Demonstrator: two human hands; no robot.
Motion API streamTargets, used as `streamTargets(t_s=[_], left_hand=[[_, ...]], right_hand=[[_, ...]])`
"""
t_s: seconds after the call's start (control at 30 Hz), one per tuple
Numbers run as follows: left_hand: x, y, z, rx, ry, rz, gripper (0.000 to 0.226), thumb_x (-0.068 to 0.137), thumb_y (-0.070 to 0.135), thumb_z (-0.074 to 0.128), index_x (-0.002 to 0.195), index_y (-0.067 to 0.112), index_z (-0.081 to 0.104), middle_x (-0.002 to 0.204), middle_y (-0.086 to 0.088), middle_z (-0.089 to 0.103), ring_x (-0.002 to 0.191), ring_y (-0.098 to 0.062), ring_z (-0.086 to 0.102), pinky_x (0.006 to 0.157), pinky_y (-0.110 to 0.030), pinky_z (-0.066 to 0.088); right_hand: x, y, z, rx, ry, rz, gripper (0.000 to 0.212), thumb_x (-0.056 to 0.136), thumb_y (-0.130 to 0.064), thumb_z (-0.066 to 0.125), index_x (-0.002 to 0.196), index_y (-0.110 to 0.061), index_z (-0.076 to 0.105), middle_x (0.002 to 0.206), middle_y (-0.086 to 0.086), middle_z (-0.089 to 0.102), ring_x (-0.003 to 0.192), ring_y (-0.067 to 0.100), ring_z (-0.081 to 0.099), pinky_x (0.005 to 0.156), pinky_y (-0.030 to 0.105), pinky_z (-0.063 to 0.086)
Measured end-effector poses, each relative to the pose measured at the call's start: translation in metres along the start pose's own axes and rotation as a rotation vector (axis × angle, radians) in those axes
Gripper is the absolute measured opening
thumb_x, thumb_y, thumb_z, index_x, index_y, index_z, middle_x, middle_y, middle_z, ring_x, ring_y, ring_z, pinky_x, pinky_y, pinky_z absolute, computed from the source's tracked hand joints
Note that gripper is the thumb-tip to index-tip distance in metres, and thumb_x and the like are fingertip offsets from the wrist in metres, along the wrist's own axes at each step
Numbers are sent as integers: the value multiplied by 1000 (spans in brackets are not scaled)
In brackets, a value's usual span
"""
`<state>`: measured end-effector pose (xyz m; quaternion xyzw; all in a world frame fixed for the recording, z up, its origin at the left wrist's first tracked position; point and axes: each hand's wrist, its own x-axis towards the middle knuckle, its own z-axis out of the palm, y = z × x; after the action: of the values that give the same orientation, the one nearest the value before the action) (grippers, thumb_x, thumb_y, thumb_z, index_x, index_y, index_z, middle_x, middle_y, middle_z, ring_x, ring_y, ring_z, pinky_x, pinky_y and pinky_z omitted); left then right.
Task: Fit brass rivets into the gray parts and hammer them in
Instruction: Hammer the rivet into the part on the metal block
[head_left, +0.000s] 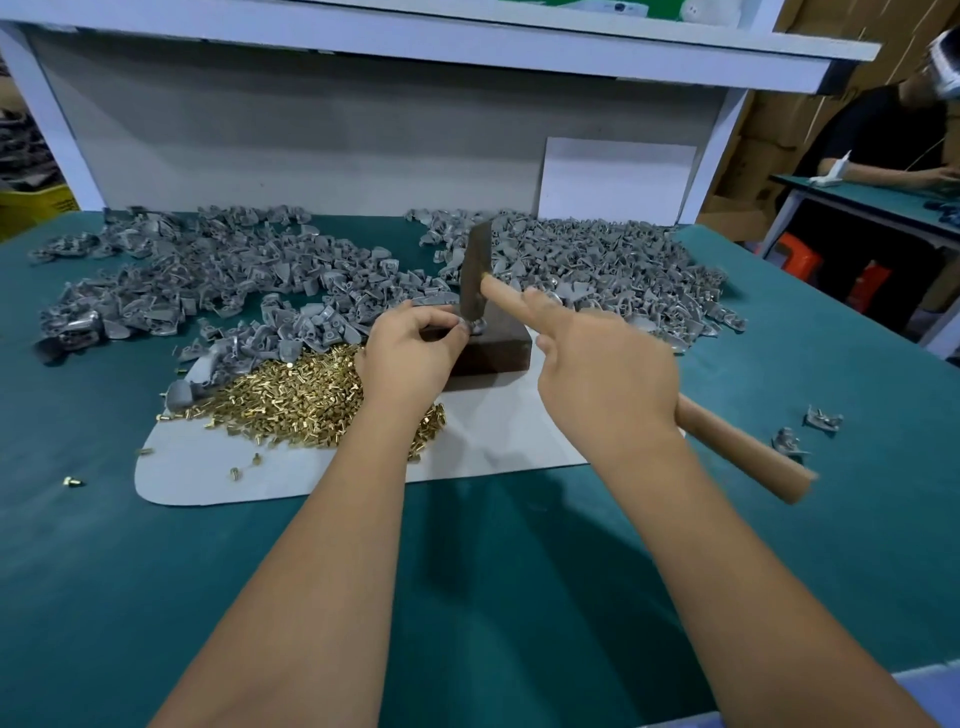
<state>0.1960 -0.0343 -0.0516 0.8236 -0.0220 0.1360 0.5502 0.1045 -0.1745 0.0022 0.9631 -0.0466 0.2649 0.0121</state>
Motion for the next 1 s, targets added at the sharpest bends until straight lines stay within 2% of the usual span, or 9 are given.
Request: streamTargets(t_s=[0.13,0.2,0.33,0.5,0.6,0.7,0.8,0.9,1.0], left_hand=[[1,0,2,48,10,2,27,84,34,76,64,44,61,130,1,64,131,-21,50,111,-51,35],[2,-1,2,44,-2,16,26,85,33,76,65,45,61,128,0,65,130,-22,51,110,-52,36],[2,1,0,24,-1,-12,25,84,33,75,63,40,62,129,1,64,130,-22,51,110,-51,35],[0,2,0,85,16,9,27,85,35,75,64,45,61,137,3,60,138,-16,42,114,-53,29],[1,0,-1,37,3,1,25,84,35,74,63,43,63,129,6,65,132,-19,50,110,-53,35],[2,0,0,9,6,-8,26,84,34,74,62,41,63,121,10,67,129,-20,52,109,-52,36],[0,2,0,19,13,-12,27,86,34,74,62,42,63,122,16,66,135,-16,45,113,-52,30],[-2,3,-4,53,-17,8,23,89,36,69,69,44,62,122,23,63,139,-11,39,114,-52,27],[-1,5,-5,19,-23,-28,20,90,35,67,71,42,64,128,15,64,133,-13,46,113,-49,29]], right_hand=[[3,1,-2,81,121,66,48,95,-28,48,138,-46,37,75,-4,41,56,23,39,48,27,23],[-1,2,-2,88,161,69,48,94,-27,50,138,-44,39,74,-2,44,54,25,42,48,27,25],[-10,4,7,79,6,-9,49,97,-30,44,140,-48,32,96,1,62,77,28,59,56,30,28],[0,6,0,147,199,82,46,94,-29,51,136,-46,42,75,-3,44,57,24,41,48,27,18],[-4,6,4,52,81,0,52,94,-25,48,139,-47,35,84,-1,56,68,29,58,53,29,26],[0,9,4,50,24,-45,50,95,-25,47,139,-46,35,93,2,63,78,29,62,56,30,31],[13,11,-1,183,108,31,41,95,-26,49,133,-40,44,93,5,67,76,31,60,58,31,31],[28,15,5,288,180,180,23,96,-27,48,118,-28,55,87,5,62,59,22,42,50,26,24],[33,23,19,381,111,360,18,97,-27,48,110,-19,57,95,8,60,68,25,42,59,31,29]])
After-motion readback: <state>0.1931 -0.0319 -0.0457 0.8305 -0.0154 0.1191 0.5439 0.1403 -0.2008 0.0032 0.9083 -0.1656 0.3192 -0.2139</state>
